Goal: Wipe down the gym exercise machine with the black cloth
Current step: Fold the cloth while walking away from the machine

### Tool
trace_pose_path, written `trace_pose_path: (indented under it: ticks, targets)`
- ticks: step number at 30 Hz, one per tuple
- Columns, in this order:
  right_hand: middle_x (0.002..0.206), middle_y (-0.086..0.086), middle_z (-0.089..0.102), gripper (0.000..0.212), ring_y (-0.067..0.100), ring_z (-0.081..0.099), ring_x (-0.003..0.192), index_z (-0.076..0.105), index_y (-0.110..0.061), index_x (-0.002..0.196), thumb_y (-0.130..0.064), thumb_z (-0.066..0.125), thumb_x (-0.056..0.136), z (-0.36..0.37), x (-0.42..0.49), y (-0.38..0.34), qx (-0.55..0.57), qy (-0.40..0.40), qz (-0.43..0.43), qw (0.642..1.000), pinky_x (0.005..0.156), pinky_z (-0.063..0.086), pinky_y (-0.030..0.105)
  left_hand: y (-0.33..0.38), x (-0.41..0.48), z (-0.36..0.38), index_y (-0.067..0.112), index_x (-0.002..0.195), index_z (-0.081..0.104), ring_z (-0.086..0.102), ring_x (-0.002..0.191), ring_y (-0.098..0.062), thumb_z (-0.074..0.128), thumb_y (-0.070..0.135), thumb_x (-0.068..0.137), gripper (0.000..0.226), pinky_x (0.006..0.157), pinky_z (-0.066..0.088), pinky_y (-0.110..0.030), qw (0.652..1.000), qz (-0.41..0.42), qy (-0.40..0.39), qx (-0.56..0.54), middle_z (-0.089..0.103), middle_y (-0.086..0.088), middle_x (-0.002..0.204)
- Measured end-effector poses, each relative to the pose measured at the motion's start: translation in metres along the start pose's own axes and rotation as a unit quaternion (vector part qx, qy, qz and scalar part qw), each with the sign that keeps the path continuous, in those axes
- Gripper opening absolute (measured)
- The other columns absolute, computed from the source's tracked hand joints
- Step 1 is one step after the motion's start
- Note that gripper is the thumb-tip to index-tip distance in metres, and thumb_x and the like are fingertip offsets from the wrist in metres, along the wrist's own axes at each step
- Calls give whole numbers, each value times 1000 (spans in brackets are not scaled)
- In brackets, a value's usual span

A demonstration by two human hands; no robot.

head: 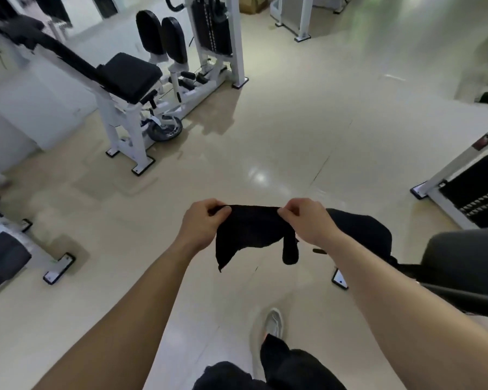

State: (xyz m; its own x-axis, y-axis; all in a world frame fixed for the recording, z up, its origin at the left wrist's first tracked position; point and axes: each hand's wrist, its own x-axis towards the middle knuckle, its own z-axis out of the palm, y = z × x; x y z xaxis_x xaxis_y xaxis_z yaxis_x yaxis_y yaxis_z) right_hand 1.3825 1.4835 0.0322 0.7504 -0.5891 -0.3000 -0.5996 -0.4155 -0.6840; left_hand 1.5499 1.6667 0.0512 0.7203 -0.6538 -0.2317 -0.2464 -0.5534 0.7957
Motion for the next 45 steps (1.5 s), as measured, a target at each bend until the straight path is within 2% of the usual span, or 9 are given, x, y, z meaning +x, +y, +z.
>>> trace_pose_path:
  ticks: [4,8,13,17,21,25,31,37,45]
  targets:
    - [64,-1,56,49,17,53,60,56,-13,70,-51,48,100,-36,68,-6,3,6,17,1000,58,38,30,34,89,-2,26,89,69,61,83,0,61,27,98,12,67,42,-16,999,-5,45,-24,68,14,87]
    - [69,4,53,59,22,54,66,54,-2,78,-55,41,100,-70,128,-1,31,8,49,998,67,47,40,61,175,11,25,91,70,59,82,3,62,28,97,10,66,39,-12,999,8,38,-5,67,17,86]
    - [68,-12,59,31,10,54,64,57,-26,75,-51,60,94,-104,194,13,81,19,83,993,63,39,27,89,286,28,22,99,71,62,86,-8,60,29,98,14,73,43,-20,999,24,31,6,67,13,90]
    - [59,-15,55,25,9,53,63,60,-29,71,-44,68,90,-143,247,34,62,14,131,989,64,38,25,125,382,36,23,97,70,63,90,-12,59,30,98,13,81,48,-28,998,52,-17,16,68,12,91]
    - [80,-10,64,12,8,60,73,63,-30,84,-34,64,95,-180,281,44,61,36,203,977,61,40,22,166,459,51,27,95,70,63,91,-8,61,30,97,10,83,49,-28,991,91,-92,23,68,16,91]
    - [91,-5,67,7,9,61,77,64,-28,89,-32,65,94,-210,309,61,71,113,281,950,59,41,23,209,530,79,27,94,69,62,93,-12,61,30,97,10,82,45,-27,987,101,-121,33,67,14,91]
    - [86,6,68,29,19,64,74,67,-11,85,-37,78,85,-256,354,97,231,249,369,865,57,50,30,271,616,151,25,94,73,66,95,-14,62,29,95,13,84,51,-30,981,98,-163,22,70,11,91]
    - [70,-1,68,27,12,60,55,70,-11,84,-37,77,86,-334,448,125,360,224,358,832,50,45,23,334,671,246,30,85,78,71,87,-13,62,34,91,17,83,61,-42,948,96,-302,13,75,12,82]
    - [89,6,75,16,16,72,68,73,-11,101,-23,73,91,-456,569,144,440,256,344,789,64,54,28,429,734,324,36,97,79,72,92,-12,57,48,86,27,90,57,-46,894,170,-415,8,77,11,90]
